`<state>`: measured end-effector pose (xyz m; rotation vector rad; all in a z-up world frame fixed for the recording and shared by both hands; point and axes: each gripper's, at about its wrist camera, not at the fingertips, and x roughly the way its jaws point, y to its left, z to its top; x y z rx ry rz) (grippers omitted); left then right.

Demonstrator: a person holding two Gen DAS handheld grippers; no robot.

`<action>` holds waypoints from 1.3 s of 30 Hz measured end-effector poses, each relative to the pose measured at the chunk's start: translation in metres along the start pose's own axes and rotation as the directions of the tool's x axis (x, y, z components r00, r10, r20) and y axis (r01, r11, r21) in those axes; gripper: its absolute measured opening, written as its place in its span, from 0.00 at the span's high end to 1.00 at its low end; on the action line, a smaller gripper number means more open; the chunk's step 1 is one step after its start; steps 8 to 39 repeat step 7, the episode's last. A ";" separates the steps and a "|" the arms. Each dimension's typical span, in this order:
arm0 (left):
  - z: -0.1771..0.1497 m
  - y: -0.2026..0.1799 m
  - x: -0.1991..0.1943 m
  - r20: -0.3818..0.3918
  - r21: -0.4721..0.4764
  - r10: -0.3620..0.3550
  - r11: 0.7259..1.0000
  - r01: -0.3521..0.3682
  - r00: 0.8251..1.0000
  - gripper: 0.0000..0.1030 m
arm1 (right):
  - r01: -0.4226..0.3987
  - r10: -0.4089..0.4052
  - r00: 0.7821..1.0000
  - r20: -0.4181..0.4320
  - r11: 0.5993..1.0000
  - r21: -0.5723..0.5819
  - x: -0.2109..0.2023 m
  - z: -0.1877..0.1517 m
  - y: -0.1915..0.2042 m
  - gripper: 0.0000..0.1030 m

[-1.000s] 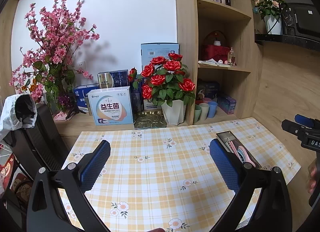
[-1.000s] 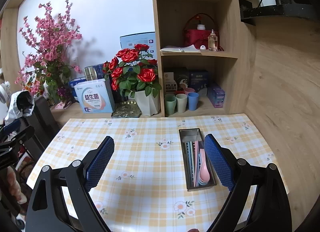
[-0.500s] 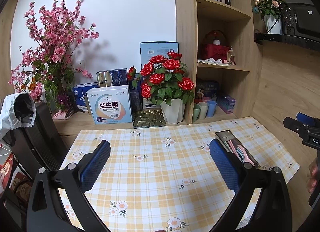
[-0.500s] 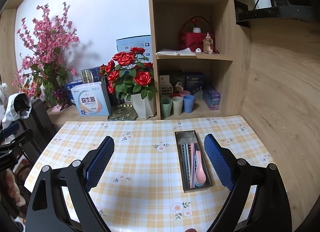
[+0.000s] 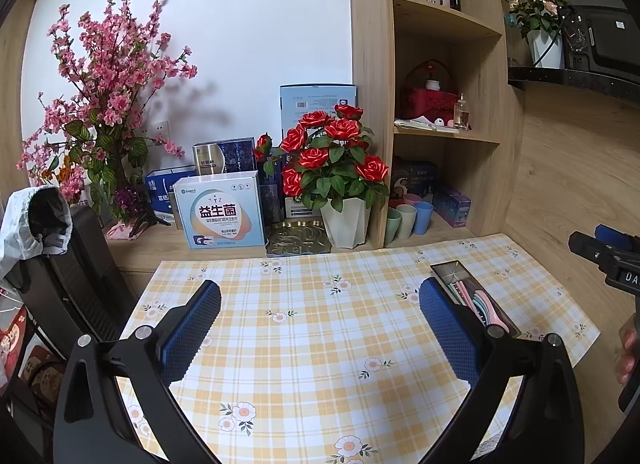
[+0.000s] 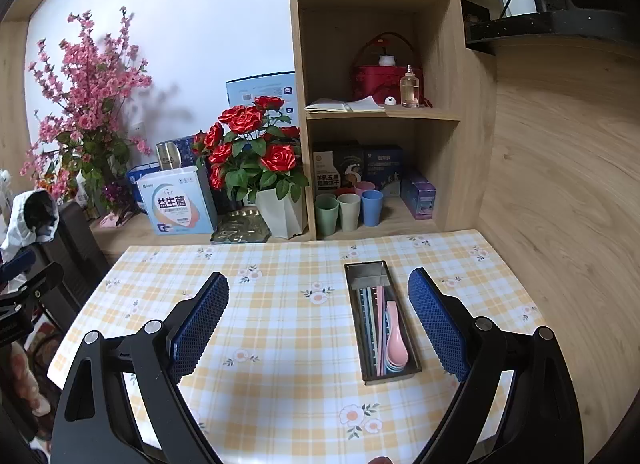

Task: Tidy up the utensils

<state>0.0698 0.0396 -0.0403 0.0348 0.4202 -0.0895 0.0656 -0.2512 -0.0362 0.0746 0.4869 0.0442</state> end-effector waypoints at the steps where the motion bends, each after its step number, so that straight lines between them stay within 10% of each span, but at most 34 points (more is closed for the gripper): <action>1: 0.000 0.000 0.000 -0.001 -0.001 0.001 1.000 -0.001 1.000 0.06 | 0.001 -0.001 1.000 0.000 1.000 0.000 0.000 0.000 0.000 0.14; 39: 0.002 0.002 0.000 -0.001 -0.003 0.006 1.000 -0.006 1.000 0.06 | 0.001 -0.001 1.000 0.000 1.000 0.001 0.000 0.000 -0.001 0.14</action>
